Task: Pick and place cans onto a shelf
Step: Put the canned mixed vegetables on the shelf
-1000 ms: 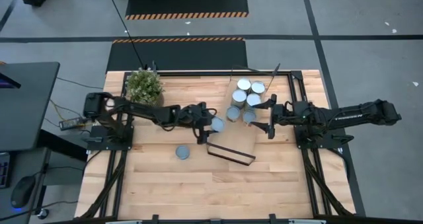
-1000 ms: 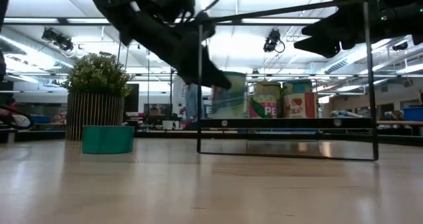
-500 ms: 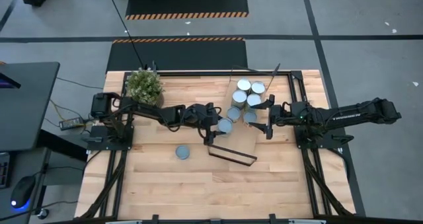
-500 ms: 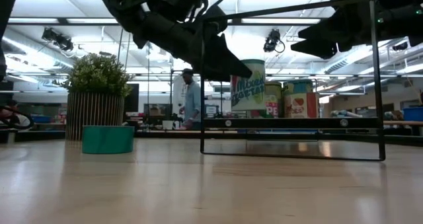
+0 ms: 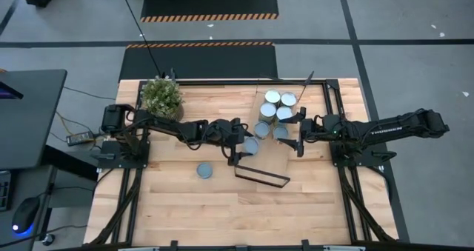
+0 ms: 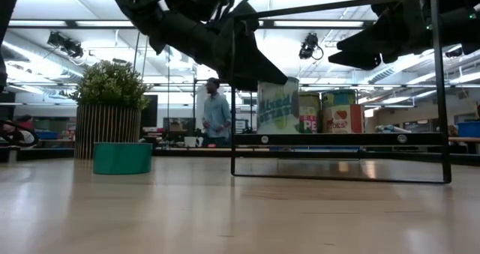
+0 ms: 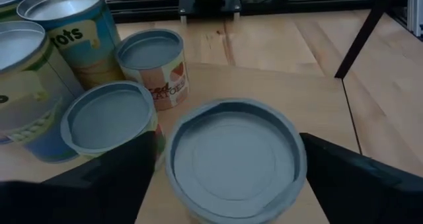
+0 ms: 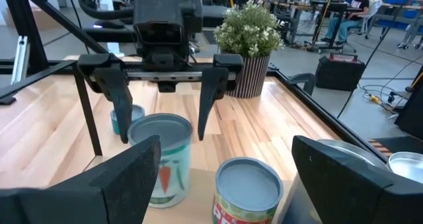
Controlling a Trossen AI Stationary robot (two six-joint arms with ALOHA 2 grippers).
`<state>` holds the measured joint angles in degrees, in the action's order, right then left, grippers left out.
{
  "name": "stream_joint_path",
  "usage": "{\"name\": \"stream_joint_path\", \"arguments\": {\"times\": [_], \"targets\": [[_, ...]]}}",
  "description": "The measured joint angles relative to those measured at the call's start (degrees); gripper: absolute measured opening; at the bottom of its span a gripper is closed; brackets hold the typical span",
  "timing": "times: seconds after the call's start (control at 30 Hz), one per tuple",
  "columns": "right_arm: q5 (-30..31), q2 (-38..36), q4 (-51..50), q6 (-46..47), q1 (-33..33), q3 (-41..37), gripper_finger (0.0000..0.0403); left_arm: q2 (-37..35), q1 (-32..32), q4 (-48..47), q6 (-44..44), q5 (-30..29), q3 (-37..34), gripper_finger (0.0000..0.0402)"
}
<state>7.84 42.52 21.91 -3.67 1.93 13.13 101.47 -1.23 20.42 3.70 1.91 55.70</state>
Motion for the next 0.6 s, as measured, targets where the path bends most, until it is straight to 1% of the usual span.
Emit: {"name": "stream_joint_path", "arguments": {"times": [0.3,0.4,0.6], "targets": [[0.0,-0.02,-0.15,0.05,-1.28,0.0,0.0348,-2.99,0.0,-0.32,3.07,-0.28,-0.07,0.0373],[0.0,0.0,-0.83,0.02,-1.86,0.0,0.0348,-4.49,-0.01,-1.7,3.49,-0.28,-0.05,0.0373],[2.55,-0.02,-1.07,-1.52,-1.97,0.0,0.0348,-7.25,-1.47,-11.59,3.61,-0.41,-0.04,0.0373]]}}
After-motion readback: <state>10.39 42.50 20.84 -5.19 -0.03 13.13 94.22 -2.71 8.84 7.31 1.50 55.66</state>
